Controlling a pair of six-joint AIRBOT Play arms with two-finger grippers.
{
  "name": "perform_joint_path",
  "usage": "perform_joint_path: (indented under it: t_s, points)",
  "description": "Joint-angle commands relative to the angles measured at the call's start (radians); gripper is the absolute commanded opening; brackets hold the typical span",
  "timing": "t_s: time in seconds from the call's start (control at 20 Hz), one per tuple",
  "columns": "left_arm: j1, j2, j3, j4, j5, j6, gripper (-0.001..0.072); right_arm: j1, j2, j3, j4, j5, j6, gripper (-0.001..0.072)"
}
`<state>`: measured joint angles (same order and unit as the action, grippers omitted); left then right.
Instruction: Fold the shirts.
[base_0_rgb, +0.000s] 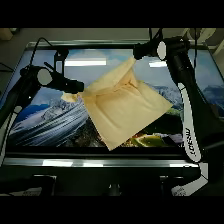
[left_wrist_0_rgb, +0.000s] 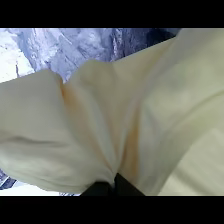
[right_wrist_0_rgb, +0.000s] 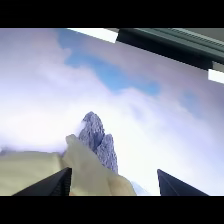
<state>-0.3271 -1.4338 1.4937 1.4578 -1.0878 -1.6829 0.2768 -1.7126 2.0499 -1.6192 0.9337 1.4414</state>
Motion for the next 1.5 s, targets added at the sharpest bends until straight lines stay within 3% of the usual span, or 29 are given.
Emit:
perform_joint_path:
  t_s: [0.0, 0.1, 0.2, 0.3, 0.35, 0.45, 0.55, 0.7, 0.85, 1.05, 1.35, 1.4, 1.45]
  points:
    - [0.042, 0.051, -0.011, 0.03, -0.086, 0.088, 0.0031, -0.062, 0.109, 0.0, 0.053, 0.294, -0.241, 0.0571]
    - [0.089, 0.096, -0.011, 0.058, -0.1, 0.09, 0.0031, -0.175, 0.155, -0.001, 0.171, 0.512, -0.333, 0.0563]
    - [0.137, 0.126, -0.012, 0.057, -0.103, 0.09, 0.0031, -0.29, 0.171, -0.078, 0.382, 0.754, -0.37, 0.0512]
    - [0.164, 0.134, -0.012, 0.057, -0.123, 0.091, 0.0031, -0.312, 0.265, -0.323, 0.527, 0.806, -0.442, 0.0478]
    - [0.171, 0.134, -0.013, 0.058, -0.139, 0.091, 0.0031, -0.296, 0.351, -0.496, 0.53, 0.727, -0.442, 0.0502]
    - [0.169, 0.132, -0.013, 0.057, -0.147, 0.117, 0.0031, -0.262, 0.508, -0.85, 0.537, 0.497, -0.362, 0.0679]
    - [0.166, 0.132, -0.013, 0.053, -0.143, 0.117, 0.0031, -0.248, 0.597, -1.153, 0.602, 0.309, -0.263, 0.0678]
    - [0.166, 0.132, -0.013, 0.053, -0.143, 0.117, 0.0031, -0.248, 0.598, -1.422, 0.768, 0.127, -0.25, 0.061]
    - [0.166, 0.133, -0.013, 0.053, -0.143, 0.116, 0.0031, -0.214, 0.554, -1.508, 0.885, 0.069, -0.309, 0.0608]
    - [0.164, 0.133, -0.013, 0.037, -0.144, 0.116, 0.0031, -0.063, 0.495, -1.508, 0.896, -0.079, -0.247, 0.0614]
    - [0.155, 0.133, -0.012, 0.023, -0.143, 0.116, 0.0031, 0.035, 0.438, -1.508, 1.146, -0.224, -0.263, 0.0602]
    - [0.155, 0.133, -0.012, 0.023, -0.143, 0.116, 0.0031, 0.051, 0.438, -1.508, 1.169, -0.251, -0.264, 0.059]
    - [0.155, 0.133, -0.012, 0.023, -0.143, 0.116, 0.0031, 0.058, 0.438, -1.507, 1.178, -0.266, -0.264, 0.0473]
